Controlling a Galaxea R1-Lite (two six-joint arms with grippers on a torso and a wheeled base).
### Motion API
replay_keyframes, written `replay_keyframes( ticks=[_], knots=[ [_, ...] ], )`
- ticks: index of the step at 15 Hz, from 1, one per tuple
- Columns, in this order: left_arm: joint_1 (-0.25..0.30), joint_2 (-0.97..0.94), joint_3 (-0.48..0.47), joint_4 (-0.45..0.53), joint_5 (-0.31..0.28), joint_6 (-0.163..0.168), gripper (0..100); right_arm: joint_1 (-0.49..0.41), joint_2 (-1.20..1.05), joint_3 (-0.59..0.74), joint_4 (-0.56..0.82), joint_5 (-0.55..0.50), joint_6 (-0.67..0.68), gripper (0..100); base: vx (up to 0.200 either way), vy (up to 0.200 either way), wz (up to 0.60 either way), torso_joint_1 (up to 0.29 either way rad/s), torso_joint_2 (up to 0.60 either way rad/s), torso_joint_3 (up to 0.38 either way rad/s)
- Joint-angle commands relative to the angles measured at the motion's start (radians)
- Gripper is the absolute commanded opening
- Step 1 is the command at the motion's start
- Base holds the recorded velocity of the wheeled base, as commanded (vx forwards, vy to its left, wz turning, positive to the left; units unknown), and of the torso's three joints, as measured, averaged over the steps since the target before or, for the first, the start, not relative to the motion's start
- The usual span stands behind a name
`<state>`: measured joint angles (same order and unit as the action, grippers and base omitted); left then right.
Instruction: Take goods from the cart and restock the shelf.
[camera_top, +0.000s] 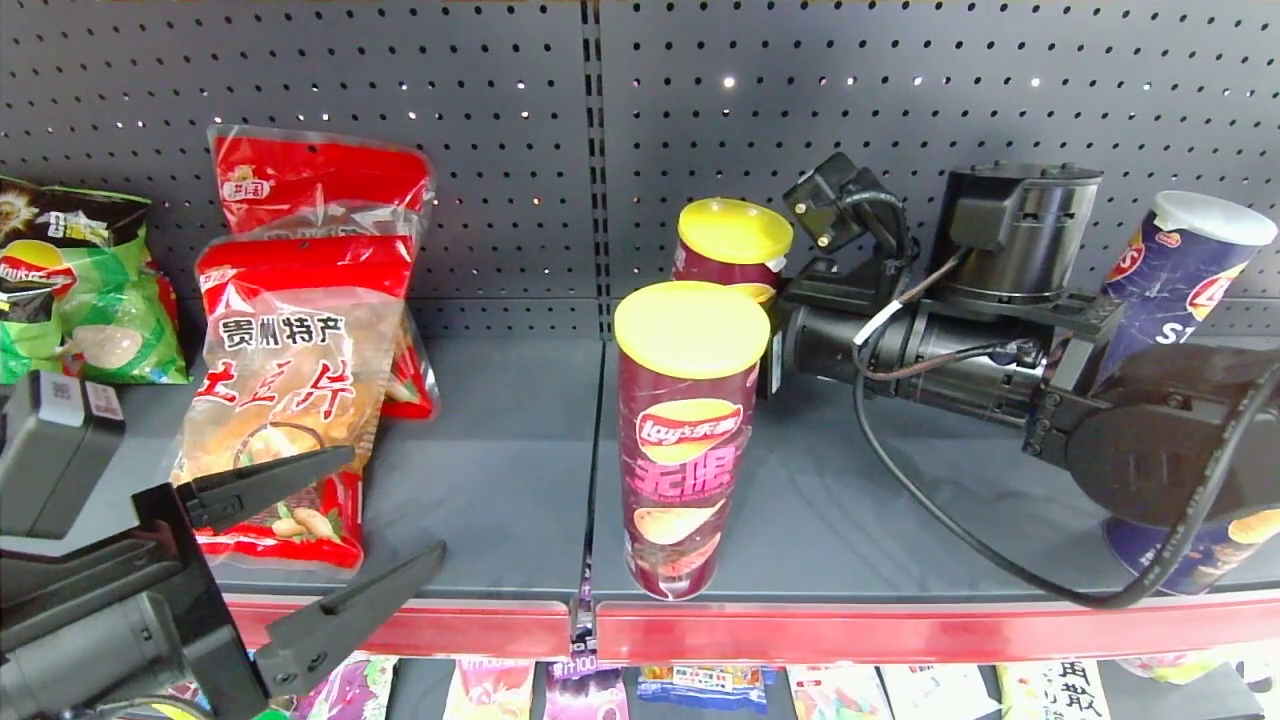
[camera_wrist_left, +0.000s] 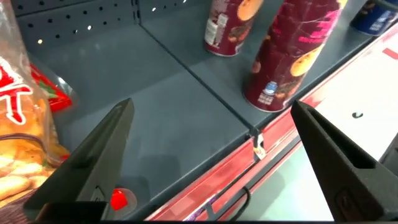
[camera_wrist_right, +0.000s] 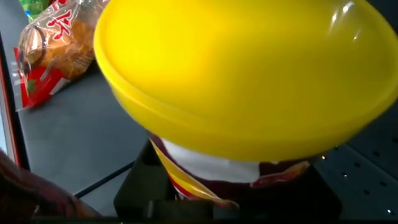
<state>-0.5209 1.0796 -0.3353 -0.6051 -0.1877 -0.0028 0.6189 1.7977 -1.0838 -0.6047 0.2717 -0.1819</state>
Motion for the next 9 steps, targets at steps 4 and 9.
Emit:
replay_keyframes(
  ticks=[4, 9],
  knots=[
    [0.015, 0.006, -0.008, 0.001, -0.004, -0.059, 100, 0.001, -0.009, 0.025, 0.006, 0.001, 0.004, 0, 0.000, 0.000, 0.00, 0.000, 0.00, 0.000],
    [0.015, 0.011, 0.002, 0.002, -0.006, -0.060, 100, 0.021, -0.026, 0.033, 0.005, -0.002, 0.009, 100, 0.000, 0.000, 0.00, 0.000, 0.00, 0.000]
  ],
)
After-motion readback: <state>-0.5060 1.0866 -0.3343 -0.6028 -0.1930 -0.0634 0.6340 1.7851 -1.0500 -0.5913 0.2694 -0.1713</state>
